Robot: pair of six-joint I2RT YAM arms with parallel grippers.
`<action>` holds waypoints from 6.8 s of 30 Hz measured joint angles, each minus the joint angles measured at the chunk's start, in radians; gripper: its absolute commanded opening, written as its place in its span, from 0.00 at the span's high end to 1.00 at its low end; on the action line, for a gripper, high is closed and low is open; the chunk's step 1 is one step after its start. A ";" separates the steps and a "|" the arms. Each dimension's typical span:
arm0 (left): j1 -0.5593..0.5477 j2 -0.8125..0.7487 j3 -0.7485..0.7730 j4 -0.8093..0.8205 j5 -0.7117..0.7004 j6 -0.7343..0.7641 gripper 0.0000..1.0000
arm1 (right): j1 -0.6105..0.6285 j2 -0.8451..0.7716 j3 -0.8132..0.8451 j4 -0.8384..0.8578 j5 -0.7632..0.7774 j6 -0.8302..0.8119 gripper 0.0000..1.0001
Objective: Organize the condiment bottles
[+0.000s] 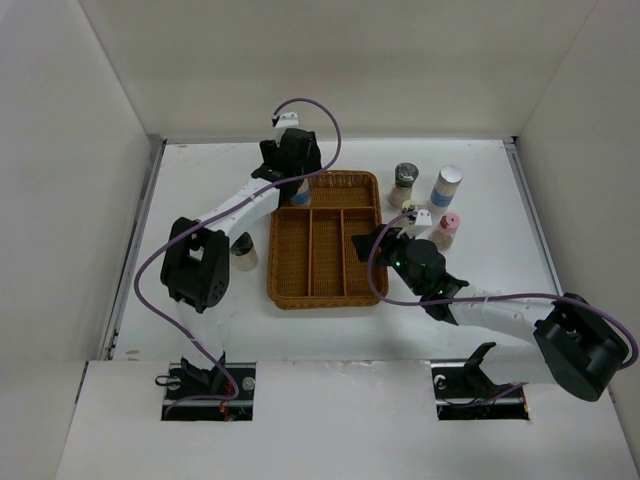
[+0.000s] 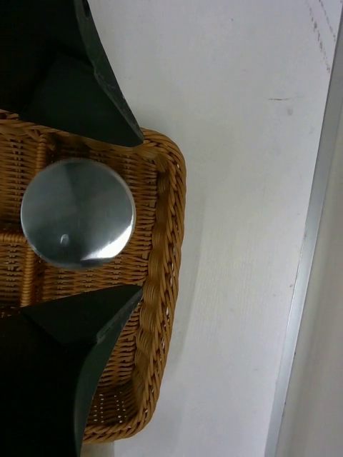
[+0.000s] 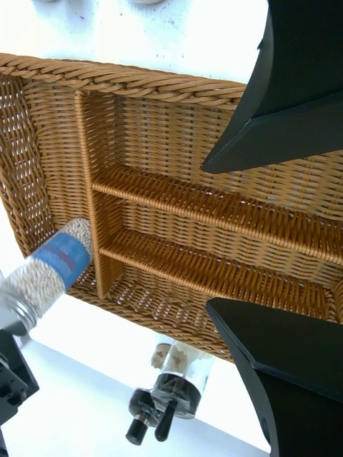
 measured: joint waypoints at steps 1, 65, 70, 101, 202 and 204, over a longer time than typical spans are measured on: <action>-0.001 -0.007 -0.005 0.002 0.000 0.000 0.21 | 0.000 0.000 0.000 0.000 0.000 0.000 0.23; 0.018 -0.742 -0.856 -0.051 -0.192 -0.067 0.58 | -0.007 0.061 0.002 -0.008 -0.043 0.006 0.19; -0.028 -0.837 -0.760 -0.092 -0.200 -0.058 0.58 | -0.007 0.062 0.002 -0.007 -0.046 0.006 0.18; -0.138 -0.360 -0.578 0.114 -0.089 -0.045 0.27 | -0.011 0.062 0.002 -0.008 -0.051 0.013 0.14; -0.312 -0.659 -0.867 0.083 -0.180 -0.121 0.16 | -0.011 0.085 0.010 -0.007 -0.072 0.005 0.13; -0.307 -0.662 -0.872 0.084 -0.176 -0.120 0.13 | -0.011 0.085 0.010 -0.007 -0.071 0.003 0.14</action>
